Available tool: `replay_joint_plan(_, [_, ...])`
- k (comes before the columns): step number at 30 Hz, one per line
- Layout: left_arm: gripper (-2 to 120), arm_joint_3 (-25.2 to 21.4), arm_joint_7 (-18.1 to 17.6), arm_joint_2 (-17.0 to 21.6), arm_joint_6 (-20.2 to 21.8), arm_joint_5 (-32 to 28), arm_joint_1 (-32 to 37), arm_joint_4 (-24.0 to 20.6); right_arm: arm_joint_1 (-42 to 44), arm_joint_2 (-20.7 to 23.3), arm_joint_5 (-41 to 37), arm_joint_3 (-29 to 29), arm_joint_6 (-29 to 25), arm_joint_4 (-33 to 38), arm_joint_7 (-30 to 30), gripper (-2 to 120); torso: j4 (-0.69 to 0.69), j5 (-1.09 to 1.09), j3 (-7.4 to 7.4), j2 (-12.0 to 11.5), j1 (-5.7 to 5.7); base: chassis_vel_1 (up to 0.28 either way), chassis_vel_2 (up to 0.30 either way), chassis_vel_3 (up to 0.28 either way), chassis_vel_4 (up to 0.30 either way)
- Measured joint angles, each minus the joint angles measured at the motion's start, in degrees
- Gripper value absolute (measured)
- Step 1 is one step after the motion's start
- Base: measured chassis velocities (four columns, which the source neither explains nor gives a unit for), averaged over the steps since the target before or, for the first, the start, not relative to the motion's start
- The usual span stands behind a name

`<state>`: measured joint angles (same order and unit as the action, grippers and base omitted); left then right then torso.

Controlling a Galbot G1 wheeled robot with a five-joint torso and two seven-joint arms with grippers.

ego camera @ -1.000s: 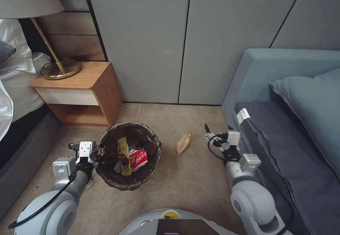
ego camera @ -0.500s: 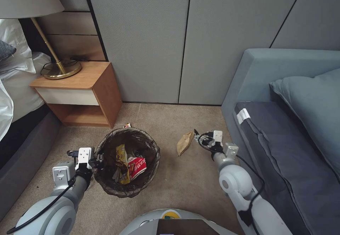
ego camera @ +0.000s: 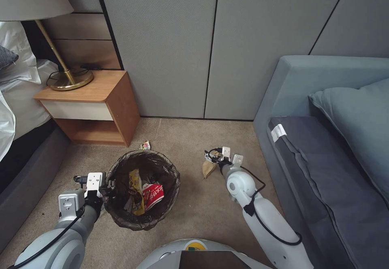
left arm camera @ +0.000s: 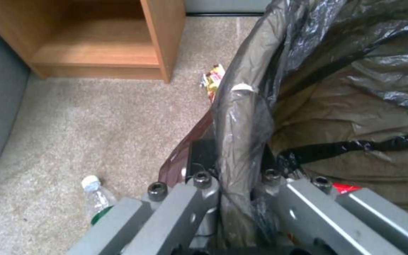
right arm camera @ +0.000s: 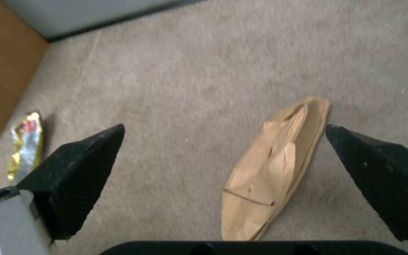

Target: Pick up the trash bin, then pick up the garbage from the floor and place it into the trash bin.

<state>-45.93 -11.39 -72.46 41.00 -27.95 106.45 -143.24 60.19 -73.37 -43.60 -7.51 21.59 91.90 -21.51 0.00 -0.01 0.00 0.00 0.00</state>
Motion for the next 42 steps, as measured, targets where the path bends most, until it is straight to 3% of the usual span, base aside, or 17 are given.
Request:
replay_joint_plan(7, [2,-0.07,0.04,0.07,-0.05,0.11,-0.01,0.00,-3.07,-2.13,1.36,0.89,-0.45,-7.87,-0.48,100,0.00,0.01,0.00,0.00,0.00,0.000,0.000,0.000,0.000])
replay_joint_plan(22, [2,0.29,0.28,-0.19,-0.12,0.44,0.13,0.00,-5.33,-3.18,2.34,0.20,-1.38,-13.67,-1.12,100,0.00,0.00,0.00,0.00,0.00,0.000,0.000,0.000,0.000])
replay_joint_plan(42, [2,-0.07,1.15,-0.68,-0.84,1.91,1.90,0.00,-8.71,-7.34,7.98,-0.82,-4.65,-26.27,3.78,100,0.00,0.01,-0.01,0.00,0.00,0.000,0.000,0.000,0.000])
